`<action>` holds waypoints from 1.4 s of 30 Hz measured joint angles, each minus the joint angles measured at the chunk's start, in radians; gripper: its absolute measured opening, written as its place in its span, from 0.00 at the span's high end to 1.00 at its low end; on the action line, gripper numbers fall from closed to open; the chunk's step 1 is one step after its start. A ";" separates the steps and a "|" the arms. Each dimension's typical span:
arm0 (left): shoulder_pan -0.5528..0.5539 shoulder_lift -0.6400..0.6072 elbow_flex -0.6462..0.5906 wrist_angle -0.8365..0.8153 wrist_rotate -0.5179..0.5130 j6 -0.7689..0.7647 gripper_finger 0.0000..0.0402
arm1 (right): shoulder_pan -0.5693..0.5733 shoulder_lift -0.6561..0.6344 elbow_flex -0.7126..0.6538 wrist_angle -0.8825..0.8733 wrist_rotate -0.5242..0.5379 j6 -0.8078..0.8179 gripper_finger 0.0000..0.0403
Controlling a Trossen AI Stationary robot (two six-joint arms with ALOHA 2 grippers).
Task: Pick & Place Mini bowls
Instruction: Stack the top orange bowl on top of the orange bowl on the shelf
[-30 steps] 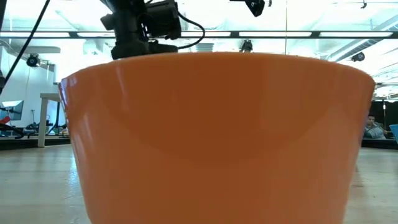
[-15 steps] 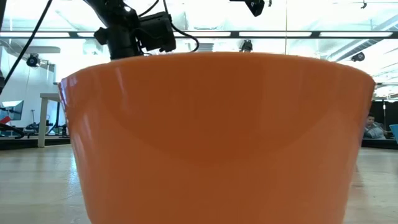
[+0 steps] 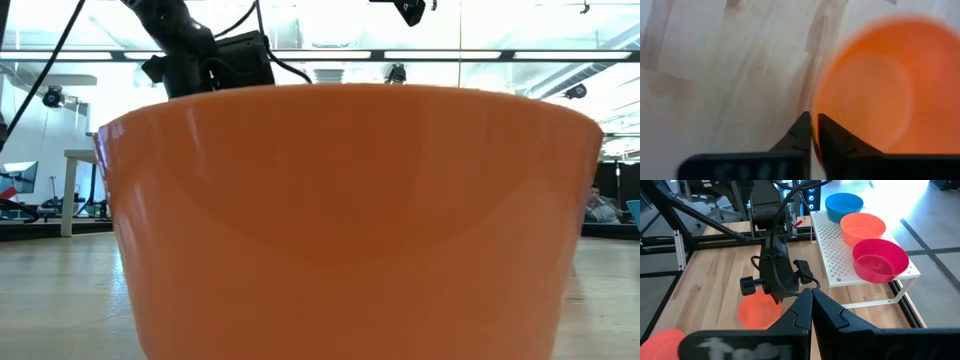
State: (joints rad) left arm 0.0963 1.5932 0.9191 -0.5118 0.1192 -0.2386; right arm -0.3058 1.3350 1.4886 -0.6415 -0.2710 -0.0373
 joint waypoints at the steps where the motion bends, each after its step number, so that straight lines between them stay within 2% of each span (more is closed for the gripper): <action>1: 0.000 0.000 0.000 0.000 0.001 -0.002 0.97 | 0.000 0.000 0.000 0.000 0.000 0.000 0.98; 4: 0.000 0.000 0.000 0.000 0.010 -0.006 0.99 | 0.000 0.000 0.000 0.000 0.000 0.000 0.98; 10: 0.000 -0.013 0.035 -0.027 0.110 -0.004 1.00 | 0.000 0.000 0.000 0.001 0.000 0.005 0.98; 21: 0.006 -0.159 0.224 -0.284 0.130 0.053 1.00 | 0.000 0.000 0.000 0.002 0.001 0.026 0.98; 25: 0.009 -0.221 0.318 -0.413 0.073 0.046 1.00 | 0.000 0.000 0.000 0.003 0.001 0.026 0.98; 31: 0.025 -0.248 0.495 -0.600 -0.050 0.025 1.00 | 0.000 0.000 0.000 0.006 0.001 0.026 0.98; 39: 0.099 -0.253 0.689 -0.771 -0.122 0.024 1.00 | 0.000 0.000 0.000 0.019 0.001 0.026 0.98; 42: 0.138 -0.259 0.736 -0.788 -0.122 0.039 1.00 | 0.000 0.000 0.000 0.019 0.001 0.026 0.98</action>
State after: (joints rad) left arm 0.2343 1.3346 1.6554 -1.2996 -0.0025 -0.2001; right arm -0.3058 1.3350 1.4887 -0.6228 -0.2703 -0.0113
